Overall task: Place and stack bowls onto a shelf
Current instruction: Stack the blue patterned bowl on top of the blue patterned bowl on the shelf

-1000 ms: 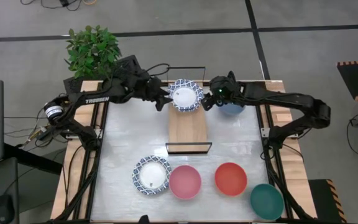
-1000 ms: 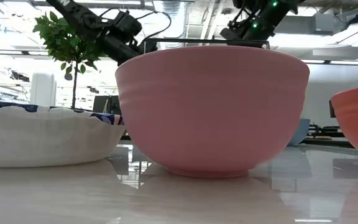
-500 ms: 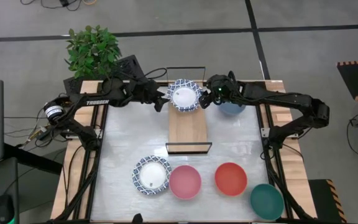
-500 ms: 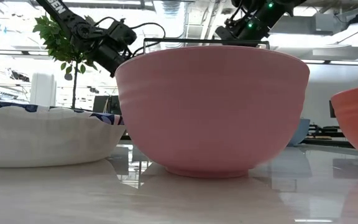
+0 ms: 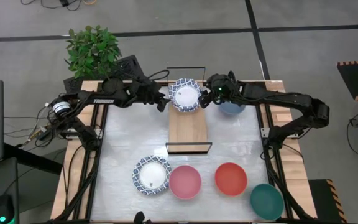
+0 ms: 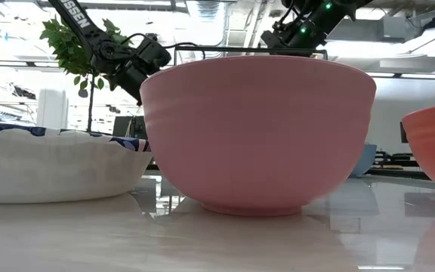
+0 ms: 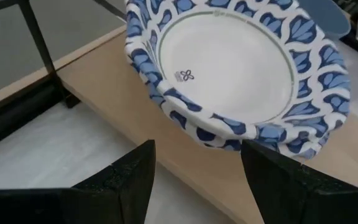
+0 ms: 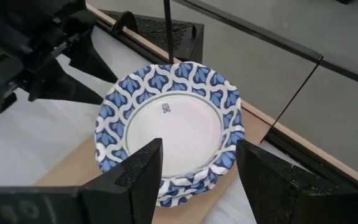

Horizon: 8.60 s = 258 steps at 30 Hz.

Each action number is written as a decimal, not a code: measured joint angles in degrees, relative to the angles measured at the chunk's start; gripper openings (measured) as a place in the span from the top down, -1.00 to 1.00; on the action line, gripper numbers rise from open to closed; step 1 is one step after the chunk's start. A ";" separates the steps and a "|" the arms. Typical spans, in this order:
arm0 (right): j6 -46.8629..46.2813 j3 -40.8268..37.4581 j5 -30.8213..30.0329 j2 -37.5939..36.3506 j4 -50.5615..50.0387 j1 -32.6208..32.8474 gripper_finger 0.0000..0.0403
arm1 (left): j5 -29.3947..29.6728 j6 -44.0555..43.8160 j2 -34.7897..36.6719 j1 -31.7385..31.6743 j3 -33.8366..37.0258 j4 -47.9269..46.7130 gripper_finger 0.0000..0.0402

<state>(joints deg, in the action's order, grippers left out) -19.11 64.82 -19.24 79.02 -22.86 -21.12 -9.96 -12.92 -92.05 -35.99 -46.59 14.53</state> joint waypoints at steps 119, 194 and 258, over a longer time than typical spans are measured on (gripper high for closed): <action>0.32 0.04 2.64 0.44 -3.03 0.09 -0.13 | 22.20 -53.34 53.09 37.45 12.85 -56.28 1.00; 0.68 1.66 2.68 -2.12 -5.71 -3.67 -0.13 | 2.32 -26.72 -5.60 1.60 -17.44 -15.13 0.74; 1.14 -21.77 2.80 -2.08 27.11 -4.55 -0.13 | 3.36 -5.44 5.44 5.09 -17.42 -30.13 -0.13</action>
<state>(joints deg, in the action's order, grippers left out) -17.98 43.05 -16.45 76.95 4.25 -25.67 -6.59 -18.35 -86.61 -30.90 -64.01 -15.60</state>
